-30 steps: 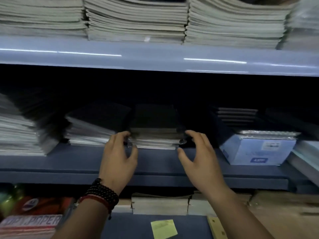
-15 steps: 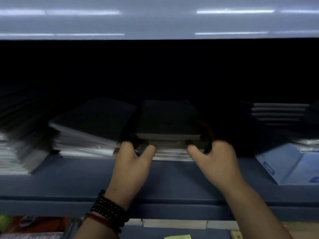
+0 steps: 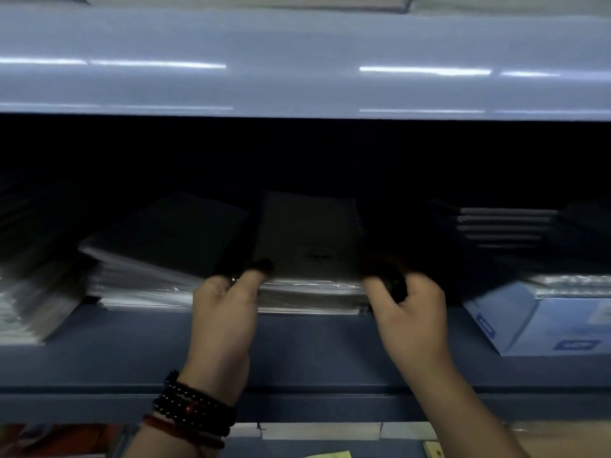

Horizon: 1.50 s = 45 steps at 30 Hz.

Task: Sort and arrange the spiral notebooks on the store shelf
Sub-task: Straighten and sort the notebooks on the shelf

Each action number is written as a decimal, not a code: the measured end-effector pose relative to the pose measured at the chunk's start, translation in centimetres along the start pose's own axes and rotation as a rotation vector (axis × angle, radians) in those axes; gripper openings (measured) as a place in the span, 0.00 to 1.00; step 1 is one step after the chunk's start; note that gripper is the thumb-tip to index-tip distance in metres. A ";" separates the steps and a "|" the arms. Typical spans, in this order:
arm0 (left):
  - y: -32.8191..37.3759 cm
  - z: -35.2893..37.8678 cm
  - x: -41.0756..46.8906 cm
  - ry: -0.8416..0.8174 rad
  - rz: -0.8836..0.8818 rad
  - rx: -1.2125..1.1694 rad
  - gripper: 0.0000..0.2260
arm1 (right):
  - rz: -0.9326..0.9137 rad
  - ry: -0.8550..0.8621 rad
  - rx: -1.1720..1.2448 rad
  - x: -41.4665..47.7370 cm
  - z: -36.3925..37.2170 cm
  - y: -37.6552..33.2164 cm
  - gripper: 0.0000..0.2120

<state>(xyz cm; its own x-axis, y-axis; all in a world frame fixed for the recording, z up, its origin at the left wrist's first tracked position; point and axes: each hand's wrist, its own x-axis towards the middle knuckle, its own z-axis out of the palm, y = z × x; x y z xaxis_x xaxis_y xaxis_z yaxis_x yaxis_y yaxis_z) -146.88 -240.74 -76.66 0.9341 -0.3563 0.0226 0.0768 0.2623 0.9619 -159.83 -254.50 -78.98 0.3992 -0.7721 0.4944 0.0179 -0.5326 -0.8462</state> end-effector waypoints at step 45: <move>4.2 -6.4 -9.5 -0.367 -0.307 -0.310 0.16 | 0.140 -0.157 0.559 -6.5 -5.4 -6.8 0.02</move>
<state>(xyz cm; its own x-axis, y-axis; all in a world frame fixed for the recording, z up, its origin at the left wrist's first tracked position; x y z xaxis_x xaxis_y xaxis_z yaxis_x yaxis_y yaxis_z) -153.21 -230.51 -74.54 0.6744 -0.7318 -0.0988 0.4762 0.3287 0.8156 -167.50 -247.75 -75.36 0.5628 -0.7383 0.3716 0.4182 -0.1334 -0.8985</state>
